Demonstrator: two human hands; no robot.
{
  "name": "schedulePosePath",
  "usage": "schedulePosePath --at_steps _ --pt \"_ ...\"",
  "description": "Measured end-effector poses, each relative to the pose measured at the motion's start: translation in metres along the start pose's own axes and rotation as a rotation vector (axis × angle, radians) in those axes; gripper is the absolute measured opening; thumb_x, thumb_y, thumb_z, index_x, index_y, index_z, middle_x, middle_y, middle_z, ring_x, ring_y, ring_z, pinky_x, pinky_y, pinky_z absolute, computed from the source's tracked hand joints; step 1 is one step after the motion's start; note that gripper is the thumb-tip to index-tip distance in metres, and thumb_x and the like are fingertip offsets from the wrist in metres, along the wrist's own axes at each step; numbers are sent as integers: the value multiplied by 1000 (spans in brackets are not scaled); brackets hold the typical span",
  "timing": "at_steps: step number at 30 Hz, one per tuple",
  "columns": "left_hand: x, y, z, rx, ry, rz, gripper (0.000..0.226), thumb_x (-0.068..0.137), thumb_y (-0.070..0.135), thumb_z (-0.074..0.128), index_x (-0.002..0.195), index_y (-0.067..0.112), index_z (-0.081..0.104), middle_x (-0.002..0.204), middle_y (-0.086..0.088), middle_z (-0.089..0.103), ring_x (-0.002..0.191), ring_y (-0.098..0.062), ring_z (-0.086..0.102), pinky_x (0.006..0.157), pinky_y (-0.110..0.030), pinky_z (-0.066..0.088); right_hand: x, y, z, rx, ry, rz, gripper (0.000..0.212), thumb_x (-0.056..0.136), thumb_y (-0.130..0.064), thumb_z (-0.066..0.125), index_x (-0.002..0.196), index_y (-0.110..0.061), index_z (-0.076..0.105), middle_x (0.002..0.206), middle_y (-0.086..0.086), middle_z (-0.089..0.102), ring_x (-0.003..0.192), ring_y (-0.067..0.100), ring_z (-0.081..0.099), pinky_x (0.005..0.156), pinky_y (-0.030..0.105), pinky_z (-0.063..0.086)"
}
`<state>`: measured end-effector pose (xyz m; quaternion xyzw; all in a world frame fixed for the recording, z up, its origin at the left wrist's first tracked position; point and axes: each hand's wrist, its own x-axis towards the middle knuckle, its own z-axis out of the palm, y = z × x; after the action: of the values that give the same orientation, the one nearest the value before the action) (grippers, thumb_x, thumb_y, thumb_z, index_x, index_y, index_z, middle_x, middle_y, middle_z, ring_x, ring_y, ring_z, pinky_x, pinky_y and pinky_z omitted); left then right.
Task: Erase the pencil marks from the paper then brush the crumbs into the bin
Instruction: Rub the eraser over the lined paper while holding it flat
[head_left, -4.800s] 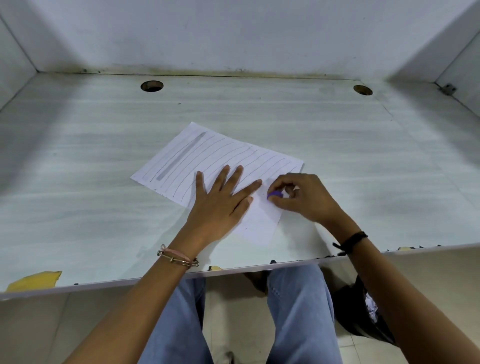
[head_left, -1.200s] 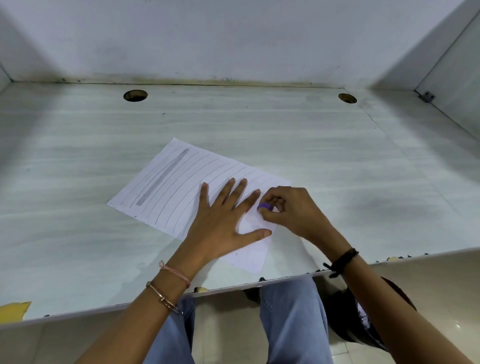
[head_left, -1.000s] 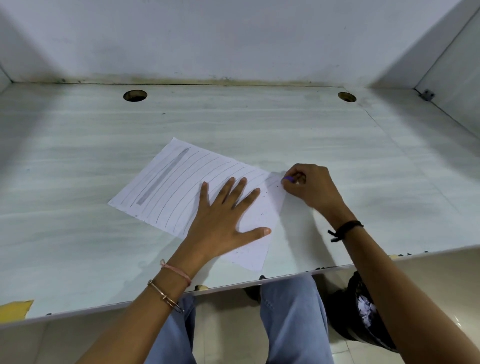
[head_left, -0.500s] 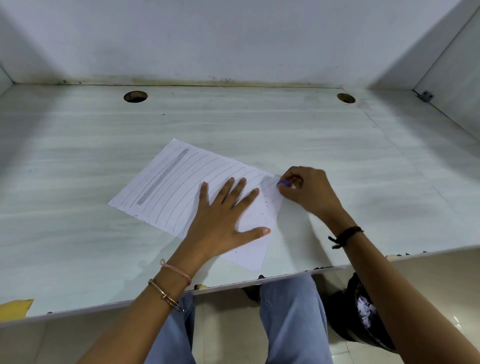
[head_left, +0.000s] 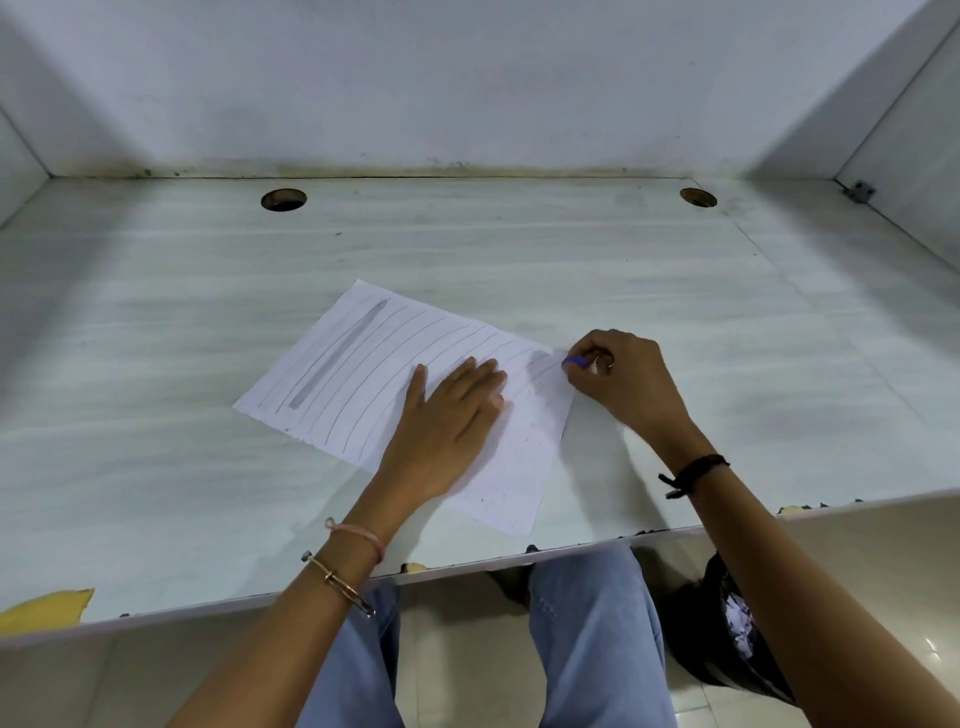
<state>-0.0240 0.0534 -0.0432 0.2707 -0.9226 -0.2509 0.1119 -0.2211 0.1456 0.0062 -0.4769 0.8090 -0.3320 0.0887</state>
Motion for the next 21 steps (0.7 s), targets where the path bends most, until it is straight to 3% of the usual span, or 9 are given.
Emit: schedulePosePath --at_steps 2,4,7,10,12,14,16,21 --pt "0 -3 -1 -201 131 -23 43 104 22 25 142 21 46 152 7 38 144 -4 24 121 -39 -5 -18 -15 5 97 -38 -51 7 76 -8 71 81 -13 71 76 -1 66 61 5 54 59 6 40" --pt "0 -5 -2 -320 213 -33 41 99 2 33 128 13 59 139 1 53 136 -12 40 121 -38 3 -39 -30 14 195 -180 -104 12 75 -5 72 84 -12 70 81 1 67 64 7 57 62 7 42" --pt "1 -10 -12 -383 171 -37 44 94 -11 39 123 10 64 133 -1 56 131 -14 46 121 -34 7 -56 -40 27 224 -301 -154 14 75 -3 72 86 -11 68 83 2 67 68 11 59 63 15 47" --pt "-5 -21 -17 -162 62 6 39 103 15 40 138 28 53 150 9 41 142 -8 29 121 -44 -2 -55 -38 29 193 -269 -163 14 75 -5 71 84 -14 68 82 0 66 69 13 58 64 19 48" --pt "-13 -27 -15 66 24 -4 43 104 46 23 145 45 36 159 14 21 148 -6 9 117 -55 -10 -56 -40 29 164 -250 -166 13 75 -6 71 84 -16 69 81 -1 66 70 14 57 65 21 48" --pt "-18 -26 -13 227 -21 -32 58 93 62 -1 148 53 14 162 14 1 149 -9 -8 113 -59 -14 -58 -44 28 156 -278 -179 12 77 -8 71 84 -16 70 80 -2 66 71 13 56 65 21 47" --pt "-17 -23 -12 318 -63 -55 58 91 66 -8 148 54 0 161 14 -11 148 -11 -17 112 -60 -15 -58 -50 30 152 -325 -191 9 78 -10 72 86 -15 71 79 -3 66 70 11 56 64 18 45" --pt "-15 -22 -10 360 -35 -75 48 100 53 0 148 54 -4 161 13 -13 148 -12 -18 111 -61 -15 -56 -54 40 64 -174 -183 4 80 -14 70 83 -16 70 76 -4 64 67 9 51 62 12 38"
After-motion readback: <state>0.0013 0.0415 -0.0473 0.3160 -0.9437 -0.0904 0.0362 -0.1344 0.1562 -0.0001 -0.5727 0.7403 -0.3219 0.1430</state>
